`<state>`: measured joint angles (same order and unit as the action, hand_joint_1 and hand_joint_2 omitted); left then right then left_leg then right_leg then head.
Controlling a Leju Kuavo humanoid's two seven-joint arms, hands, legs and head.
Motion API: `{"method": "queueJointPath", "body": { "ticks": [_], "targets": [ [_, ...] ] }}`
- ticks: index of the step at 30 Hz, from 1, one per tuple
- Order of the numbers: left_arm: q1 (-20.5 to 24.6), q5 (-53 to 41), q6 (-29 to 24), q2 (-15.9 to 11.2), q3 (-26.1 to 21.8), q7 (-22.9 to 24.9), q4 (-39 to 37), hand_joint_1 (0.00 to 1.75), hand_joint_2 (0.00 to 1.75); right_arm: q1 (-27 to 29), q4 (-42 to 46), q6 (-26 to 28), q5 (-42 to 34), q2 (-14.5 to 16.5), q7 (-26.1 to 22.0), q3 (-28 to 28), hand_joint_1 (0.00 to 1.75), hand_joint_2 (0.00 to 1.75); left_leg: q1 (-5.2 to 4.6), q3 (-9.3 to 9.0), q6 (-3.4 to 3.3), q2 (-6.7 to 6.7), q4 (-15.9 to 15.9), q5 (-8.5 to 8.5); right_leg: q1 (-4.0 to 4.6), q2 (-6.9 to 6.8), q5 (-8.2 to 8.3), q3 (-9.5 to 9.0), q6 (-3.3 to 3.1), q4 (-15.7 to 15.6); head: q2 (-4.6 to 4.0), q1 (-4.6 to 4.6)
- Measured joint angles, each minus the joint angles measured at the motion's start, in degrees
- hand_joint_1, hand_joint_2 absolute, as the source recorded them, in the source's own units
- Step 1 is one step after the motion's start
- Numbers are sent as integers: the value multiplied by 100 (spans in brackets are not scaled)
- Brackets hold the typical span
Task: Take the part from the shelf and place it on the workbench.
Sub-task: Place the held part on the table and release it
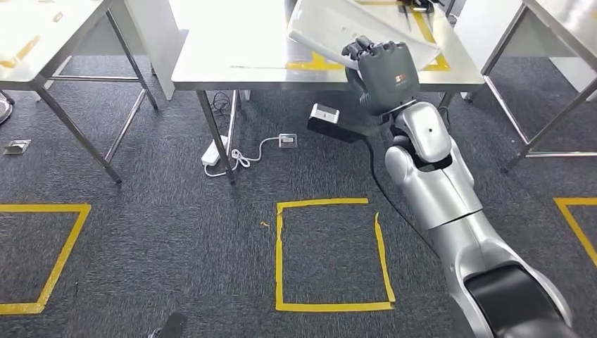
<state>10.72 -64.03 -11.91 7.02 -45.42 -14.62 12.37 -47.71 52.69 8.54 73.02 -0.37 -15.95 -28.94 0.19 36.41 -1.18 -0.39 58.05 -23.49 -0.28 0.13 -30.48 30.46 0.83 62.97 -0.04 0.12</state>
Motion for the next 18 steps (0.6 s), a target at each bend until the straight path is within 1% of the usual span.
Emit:
{"method": "queueJointPath", "body": {
  "ticks": [1, 2, 3, 4, 5, 6, 7, 9, 10, 11, 12, 13, 14, 15, 16, 17, 18],
  "targets": [
    [0, 2, -1, -1, 0, -1, 1, 0, 175, 2, 1, 2, 0, -1, 1, 2, 175, 175, 3, -57, -22, -13, -12, -47, -5, 0, -46, 239, 13, 352, 0, 13],
    [0, 3, -1, -3, 0, -1, 1, 0, 175, 11, 0, 3, 1, -4, 5, 3, 175, 175, 1, -113, -37, -25, -14, -101, -7, 1, -157, 513, 22, 713, 0, 18],
    [-5, 3, -1, -4, 0, -1, 1, 0, 175, 33, -1, 1, 3, -8, 10, 3, 175, 175, -2, -177, -43, -41, -14, -162, -7, 1, -317, 779, 24, 1004, 0, 20],
    [-15, 3, -1, -3, 0, -1, 0, 0, 175, 59, -1, -3, 5, -12, 17, 3, 175, 175, -6, -257, -42, -58, -14, -232, -5, 1, -461, 989, 23, 1160, 0, 23],
    [-26, 3, -1, -3, 0, -1, -1, 0, 175, 81, -1, -5, 4, -17, 25, 3, 175, 175, -9, -354, -38, -73, -14, -308, -4, 1, -528, 1126, 17, 1150, 0, 25],
    [-35, 3, -1, -2, 0, -1, -1, 0, 175, 94, -1, -8, 3, -20, 29, 3, 175, 175, -13, -464, -28, -85, -14, -391, -2, 1, -468, 1181, 6, 973, 0, 26],
    [-39, 3, -1, -2, 0, -1, -1, 0, 175, 100, -1, -10, -1, -24, 33, 3, 175, 175, -17, -579, -18, -92, -15, -479, 0, 1, -235, 1169, -12, 648, 0, 29],
    [-37, 2, 0, 1, 0, 1, -4, 0, 175, 110, -7, -12, -24, -43, 40, 4, 175, 175, -25, -748, 16, -109, -7, -657, 22, 2, 569, 1097, -57, -114, 0, 32],
    [-35, 2, 3, 3, 0, 4, -7, 0, 175, 119, -10, -19, -40, -55, 45, 8, 175, 175, -27, -804, 43, -119, -12, -749, 45, 5, 878, 1061, -77, -365, 0, 27],
    [-33, 2, 7, 5, 0, 8, -8, 0, 175, 127, -9, -23, -61, -65, 48, 16, 175, 175, -28, -867, 79, -128, 8, -803, 61, 12, 1044, 1030, -101, -508, 0, 21],
    [-27, 2, 10, 6, 0, 10, -7, 0, 175, 121, -4, -26, -83, -70, 50, 27, 175, 175, -29, -917, 120, -134, 47, -812, 77, 17, 1031, 986, -126, -544, 0, 17],
    [-22, 3, 13, 1, 0, 11, -4, 0, 175, 109, 10, -27, -103, -63, 45, 39, 175, 175, -25, -897, 159, -125, 152, -774, 71, 24, 991, 910, -162, -557, 0, 14],
    [-13, 3, 13, 2, 1, 8, -1, 0, 175, 92, 25, -22, -127, -57, 36, 52, 175, 175, -24, -819, 194, -104, 367, -672, 57, 27, 947, 828, -202, -575, 0, 12],
    [-2, 3, 13, 4, 1, 4, 1, 0, 175, 75, 35, -21, -146, -51, 25, 62, 175, 175, -22, -642, 223, -78, 658, -577, 49, 25, 894, 737, -238, -581, 0, 8],
    [5, 3, 13, 5, 1, 1, 1, 0, 175, 74, 44, -22, -162, -44, 8, 68, 175, 175, -17, -402, 248, -52, 1013, -549, 38, 26, 826, 636, -264, -587, 0, 1],
    [6, 3, 13, 11, 1, -3, -1, 0, 175, 82, 45, -25, -176, -44, -3, 73, 175, 175, -13, -145, 263, -30, 1342, -625, 36, 23, 742, 540, -280, -590, 0, -5],
    [0, 3, 13, 11, 0, -2, -2, 0, 175, 93, 45, -32, -189, -42, -9, 73, 175, 175, -8, 105, 275, -20, 1582, -825, 36, 25, 654, 441, -287, -591, 0, -7]
  ]
}}
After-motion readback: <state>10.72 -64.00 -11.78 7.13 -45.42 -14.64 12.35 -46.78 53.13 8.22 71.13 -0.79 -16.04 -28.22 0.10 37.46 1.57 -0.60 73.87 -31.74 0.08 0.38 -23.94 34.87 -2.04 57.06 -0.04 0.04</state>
